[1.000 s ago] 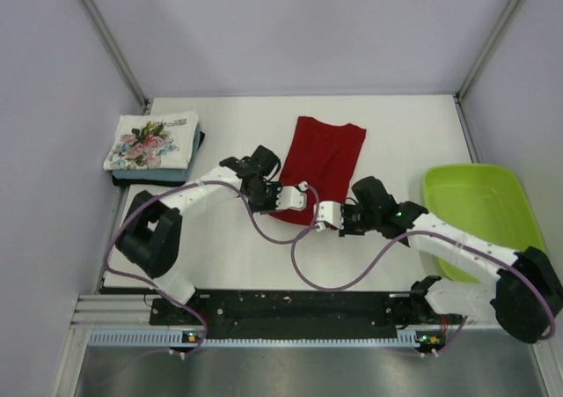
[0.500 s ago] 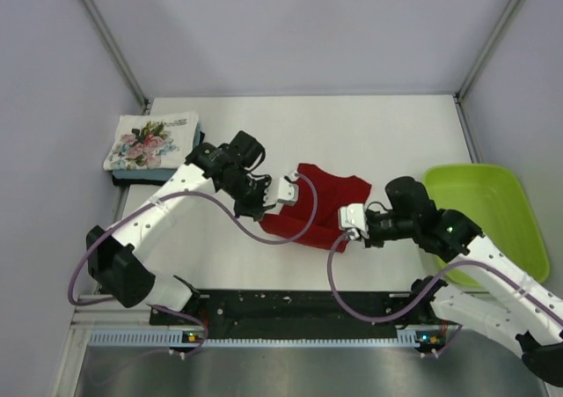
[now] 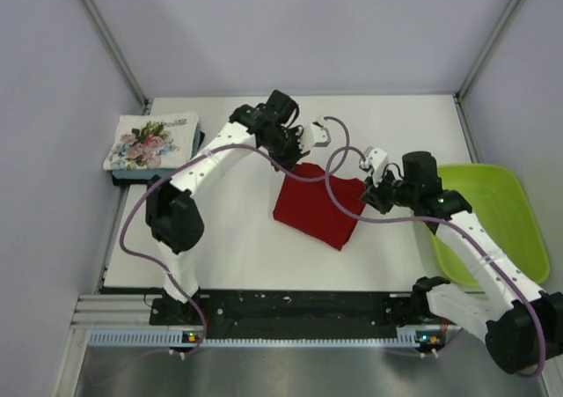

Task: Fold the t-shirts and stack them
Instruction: Fold the long partially folded tshirt into a neat square

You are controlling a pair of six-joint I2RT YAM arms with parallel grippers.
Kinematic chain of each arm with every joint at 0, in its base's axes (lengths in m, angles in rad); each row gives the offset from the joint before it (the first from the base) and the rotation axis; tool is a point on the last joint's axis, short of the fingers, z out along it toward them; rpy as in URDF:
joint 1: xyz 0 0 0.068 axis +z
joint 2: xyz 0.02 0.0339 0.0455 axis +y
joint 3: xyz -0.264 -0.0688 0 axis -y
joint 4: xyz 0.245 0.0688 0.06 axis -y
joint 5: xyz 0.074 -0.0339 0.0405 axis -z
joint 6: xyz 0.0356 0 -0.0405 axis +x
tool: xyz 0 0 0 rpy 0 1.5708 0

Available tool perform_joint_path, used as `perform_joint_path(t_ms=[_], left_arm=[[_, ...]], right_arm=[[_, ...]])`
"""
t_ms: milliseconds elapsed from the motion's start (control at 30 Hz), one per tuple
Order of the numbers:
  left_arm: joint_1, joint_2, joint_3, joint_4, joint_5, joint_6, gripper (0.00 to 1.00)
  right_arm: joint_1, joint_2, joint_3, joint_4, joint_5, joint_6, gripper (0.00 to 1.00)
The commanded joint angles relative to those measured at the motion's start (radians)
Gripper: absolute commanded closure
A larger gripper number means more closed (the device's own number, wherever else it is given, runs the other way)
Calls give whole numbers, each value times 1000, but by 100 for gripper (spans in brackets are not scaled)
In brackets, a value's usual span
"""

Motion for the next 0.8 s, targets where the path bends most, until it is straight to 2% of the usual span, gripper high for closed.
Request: perform_joint_path(t_ms=[0, 167, 500, 700, 767], left_arm=[[13, 166, 196, 67, -105, -88, 100], [11, 312, 309, 72, -133, -115, 100], [11, 413, 286, 246, -228, -148, 100], [13, 482, 283, 342, -277, -174, 84], [13, 496, 286, 378, -309, -185, 76]], right_arm=[[-90, 83, 10, 109, 98, 146, 100], [-131, 232, 17, 204, 136, 212, 100], [-182, 482, 63, 324, 199, 318, 100], [-200, 607, 132, 327, 274, 356, 100], [-216, 651, 164, 324, 294, 379, 94]])
